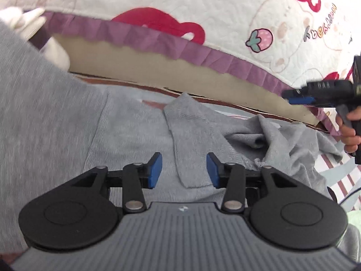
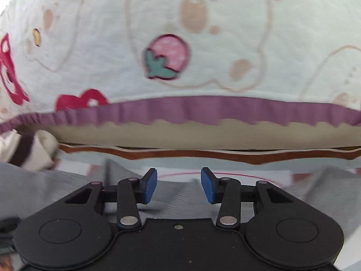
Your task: Fold clothes
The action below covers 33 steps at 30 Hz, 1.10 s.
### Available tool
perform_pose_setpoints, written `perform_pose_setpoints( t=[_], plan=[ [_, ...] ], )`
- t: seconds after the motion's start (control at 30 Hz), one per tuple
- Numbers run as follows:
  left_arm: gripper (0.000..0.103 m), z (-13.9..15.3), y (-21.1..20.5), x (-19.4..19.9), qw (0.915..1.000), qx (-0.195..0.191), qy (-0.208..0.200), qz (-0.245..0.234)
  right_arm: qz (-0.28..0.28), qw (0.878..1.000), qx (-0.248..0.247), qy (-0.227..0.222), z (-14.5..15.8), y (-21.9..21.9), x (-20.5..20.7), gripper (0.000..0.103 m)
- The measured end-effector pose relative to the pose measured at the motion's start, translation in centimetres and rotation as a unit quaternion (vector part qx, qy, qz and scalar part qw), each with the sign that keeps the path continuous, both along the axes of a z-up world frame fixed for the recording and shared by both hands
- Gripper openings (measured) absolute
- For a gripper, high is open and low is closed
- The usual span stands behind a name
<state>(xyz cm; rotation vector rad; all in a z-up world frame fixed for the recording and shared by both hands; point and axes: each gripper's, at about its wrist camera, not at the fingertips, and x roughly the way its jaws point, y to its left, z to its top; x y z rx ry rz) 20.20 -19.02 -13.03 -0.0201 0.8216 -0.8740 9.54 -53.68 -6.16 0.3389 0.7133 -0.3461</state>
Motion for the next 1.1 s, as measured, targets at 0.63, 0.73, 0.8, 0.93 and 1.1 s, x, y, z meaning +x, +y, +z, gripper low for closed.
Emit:
perform_pose_setpoints(
  t=[0.63,0.73,0.8,0.93,1.1],
  plan=[
    [0.052,-2.7,-15.4,7.3,0.9887,0.149,-0.012,-0.001,-0.043,0.991,0.043,0.121,-3.9,0.6,5.5,0.065],
    [0.054,-3.8,-16.3,7.5,0.983,0.182,-0.024,0.009,-0.024,0.982,0.078,0.173,-4.7,0.3,6.7,0.059],
    [0.059,-3.9,-16.5,7.8,0.9819,0.185,-0.023,0.037,-0.051,0.976,0.097,0.189,-5.8,-0.7,7.0,0.056],
    [0.042,-4.8,-17.1,7.8,0.9812,0.183,-0.061,0.014,-0.084,0.973,0.091,0.196,-7.7,-1.5,7.0,0.047],
    [0.012,-2.3,-14.8,8.6,0.9878,0.125,-0.089,0.029,-0.069,0.991,0.029,0.108,-5.2,-0.7,6.1,0.014]
  ],
)
